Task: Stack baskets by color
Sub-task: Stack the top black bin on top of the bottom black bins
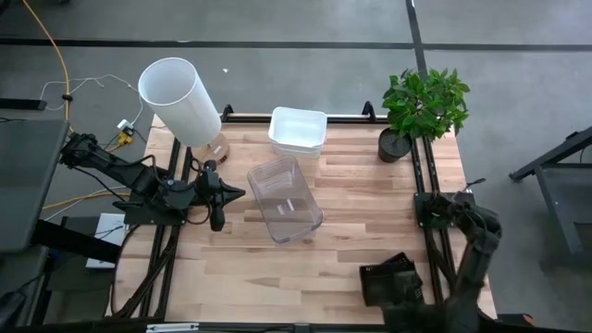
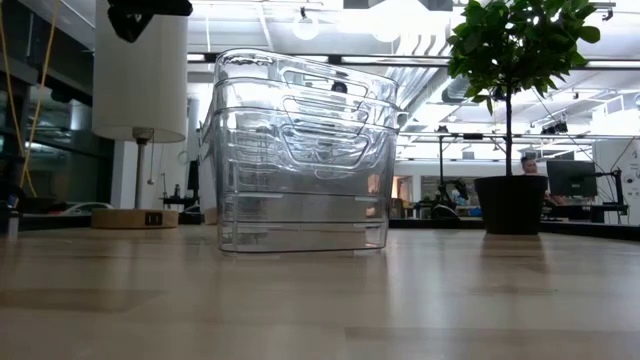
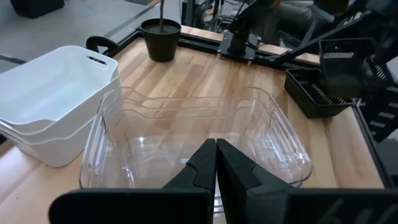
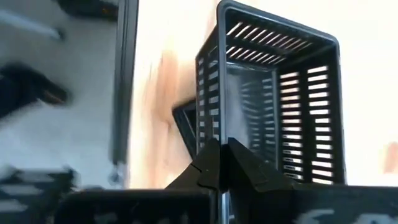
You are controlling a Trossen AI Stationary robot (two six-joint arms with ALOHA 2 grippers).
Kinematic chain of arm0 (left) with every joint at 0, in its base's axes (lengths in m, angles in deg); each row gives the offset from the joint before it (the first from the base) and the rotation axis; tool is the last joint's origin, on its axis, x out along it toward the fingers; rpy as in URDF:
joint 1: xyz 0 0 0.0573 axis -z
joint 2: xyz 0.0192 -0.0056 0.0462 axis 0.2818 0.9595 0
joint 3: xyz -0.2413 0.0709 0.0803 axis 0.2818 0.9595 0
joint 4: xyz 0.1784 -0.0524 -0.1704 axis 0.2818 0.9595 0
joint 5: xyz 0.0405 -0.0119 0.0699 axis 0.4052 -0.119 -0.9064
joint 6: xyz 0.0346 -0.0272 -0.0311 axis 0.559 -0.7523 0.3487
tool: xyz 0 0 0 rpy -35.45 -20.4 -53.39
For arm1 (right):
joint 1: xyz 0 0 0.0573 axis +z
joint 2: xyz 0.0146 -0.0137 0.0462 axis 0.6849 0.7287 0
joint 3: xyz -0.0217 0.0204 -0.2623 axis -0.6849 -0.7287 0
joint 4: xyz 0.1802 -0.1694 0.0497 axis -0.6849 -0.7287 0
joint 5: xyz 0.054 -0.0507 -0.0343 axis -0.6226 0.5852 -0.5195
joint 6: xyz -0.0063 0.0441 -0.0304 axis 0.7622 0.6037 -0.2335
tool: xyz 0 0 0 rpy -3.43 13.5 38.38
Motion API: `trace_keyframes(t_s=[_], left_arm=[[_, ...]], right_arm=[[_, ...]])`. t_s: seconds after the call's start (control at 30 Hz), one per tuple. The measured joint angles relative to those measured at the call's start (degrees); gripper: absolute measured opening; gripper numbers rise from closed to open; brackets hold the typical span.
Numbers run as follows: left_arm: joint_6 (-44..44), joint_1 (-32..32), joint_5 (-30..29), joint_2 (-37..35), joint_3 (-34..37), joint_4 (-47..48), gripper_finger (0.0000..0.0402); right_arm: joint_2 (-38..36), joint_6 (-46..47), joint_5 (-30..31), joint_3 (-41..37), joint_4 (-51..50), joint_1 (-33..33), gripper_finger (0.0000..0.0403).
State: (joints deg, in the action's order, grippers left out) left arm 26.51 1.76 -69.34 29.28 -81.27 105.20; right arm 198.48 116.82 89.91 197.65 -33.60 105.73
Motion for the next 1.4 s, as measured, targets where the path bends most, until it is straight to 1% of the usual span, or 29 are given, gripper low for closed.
trace_keyframes(t_s=[0.07,0.27,0.4,0.5,0.57,0.67,0.73,0.97,1.07,1.17,1.23,1.4], left_arm=[[-1.3,0.0,0.0,0.0,0.0,-0.1,0.0000],[-3.2,0.0,-0.2,0.0,0.0,-0.3,0.0000],[-3.2,0.0,-0.2,0.0,0.0,-1.7,0.0000],[-3.2,0.0,-0.2,0.0,0.0,-2.3,0.0000],[-3.2,0.0,-0.2,0.0,0.0,-3.0,0.0000],[-3.2,0.0,-0.2,0.0,0.0,-4.2,0.0000],[-3.2,0.0,-0.3,0.0,0.0,-4.9,0.0000],[-3.2,0.0,-0.3,0.0,0.0,-4.9,0.0000],[-3.2,0.0,-0.3,0.0,0.0,-4.9,0.0000],[-3.2,0.0,-0.3,0.0,0.0,-4.9,0.0000],[-3.2,0.0,-0.2,0.0,0.0,-4.8,0.0000],[-3.2,0.0,-0.2,0.0,0.0,-4.8,0.0000]], right_arm=[[0.0,-2.5,0.7,-1.5,-0.1,2.2,0.0001],[0.0,-3.3,-2.0,-10.4,-0.1,5.5,0.0000],[-0.1,-3.8,1.3,-15.5,0.2,7.0,0.0000],[-0.5,-5.7,2.1,-17.5,1.4,7.8,0.0000],[-0.8,-6.8,3.2,-18.3,2.7,8.0,0.0000],[-1.4,-6.4,7.8,-19.0,4.1,8.1,0.0000],[-1.9,-6.2,9.2,-19.7,6.0,7.8,0.0000],[-1.9,-8.0,8.7,-23.6,14.0,6.8,0.0000],[-1.9,-5.7,9.1,-24.2,14.4,6.8,0.0000],[-1.9,-2.2,11.4,-24.2,14.5,6.7,0.0002],[-1.9,-1.7,11.7,-24.2,14.4,6.4,0.0006],[-1.9,-0.4,10.7,-24.2,14.3,4.7,0.0031]])
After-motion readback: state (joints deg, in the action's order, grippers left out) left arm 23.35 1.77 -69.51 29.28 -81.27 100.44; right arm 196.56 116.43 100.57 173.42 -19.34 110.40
